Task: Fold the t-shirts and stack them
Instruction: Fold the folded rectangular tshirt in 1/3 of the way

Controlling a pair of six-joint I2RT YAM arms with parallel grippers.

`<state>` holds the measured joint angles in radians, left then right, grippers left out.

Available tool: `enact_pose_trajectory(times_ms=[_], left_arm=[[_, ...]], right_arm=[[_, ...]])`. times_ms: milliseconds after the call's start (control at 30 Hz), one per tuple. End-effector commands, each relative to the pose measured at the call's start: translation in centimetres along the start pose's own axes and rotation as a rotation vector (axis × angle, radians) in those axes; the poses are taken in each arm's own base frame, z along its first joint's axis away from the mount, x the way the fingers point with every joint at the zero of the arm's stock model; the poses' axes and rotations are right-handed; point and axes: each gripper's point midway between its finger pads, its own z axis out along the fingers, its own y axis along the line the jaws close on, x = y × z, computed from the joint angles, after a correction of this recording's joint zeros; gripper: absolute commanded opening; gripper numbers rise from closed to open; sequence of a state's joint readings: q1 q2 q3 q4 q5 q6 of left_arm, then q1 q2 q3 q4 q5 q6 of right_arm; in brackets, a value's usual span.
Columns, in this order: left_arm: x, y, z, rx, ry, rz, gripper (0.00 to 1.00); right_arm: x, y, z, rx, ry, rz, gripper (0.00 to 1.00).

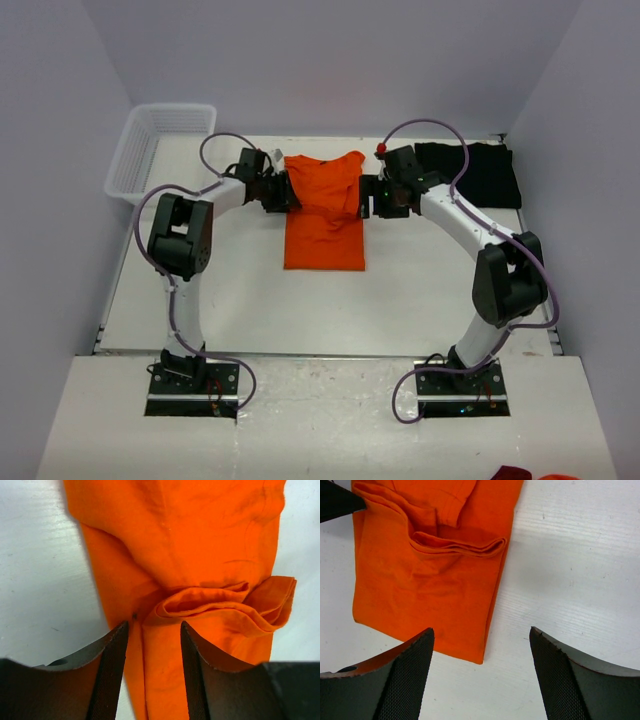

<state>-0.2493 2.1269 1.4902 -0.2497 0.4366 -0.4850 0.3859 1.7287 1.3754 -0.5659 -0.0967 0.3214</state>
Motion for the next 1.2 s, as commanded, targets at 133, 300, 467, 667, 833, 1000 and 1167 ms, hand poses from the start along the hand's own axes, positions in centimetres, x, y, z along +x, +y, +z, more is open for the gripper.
enact_pose_trajectory(times_ms=[133, 300, 467, 667, 833, 1000, 1167], left_arm=[[-1.0, -0.8, 1.5, 0.073, -0.014, 0.048, 0.47], [-1.5, -1.2, 2.0, 0.101, -0.031, 0.051, 0.46], [-2.1, -1.7, 1.7, 0.117, -0.051, 0.055, 0.45], [-2.5, -2.3, 1.1, 0.122, -0.061, 0.056, 0.44], [-3.0, -2.9, 0.5, 0.13, -0.077, 0.064, 0.44], [-3.0, -3.0, 0.4, 0.133, -0.079, 0.061, 0.44], [-2.9, -3.1, 0.2, 0.13, -0.081, 0.06, 0.44]], right_arm=[[-1.4, 0.9, -0.5, -0.03, -0.048, 0.001, 0.77], [-1.1, 0.9, -0.1, -0.03, -0.033, 0.0, 0.77], [-0.7, 0.7, 0.3, -0.026, -0.022, -0.001, 0.77], [-0.5, 0.6, 0.4, -0.027, -0.015, -0.002, 0.77], [-0.5, 0.7, 0.4, -0.03, -0.014, -0.002, 0.77], [-0.3, 0.7, 0.4, -0.031, -0.012, 0.0, 0.77], [-0.3, 0.8, 0.5, -0.037, -0.01, -0.003, 0.77]])
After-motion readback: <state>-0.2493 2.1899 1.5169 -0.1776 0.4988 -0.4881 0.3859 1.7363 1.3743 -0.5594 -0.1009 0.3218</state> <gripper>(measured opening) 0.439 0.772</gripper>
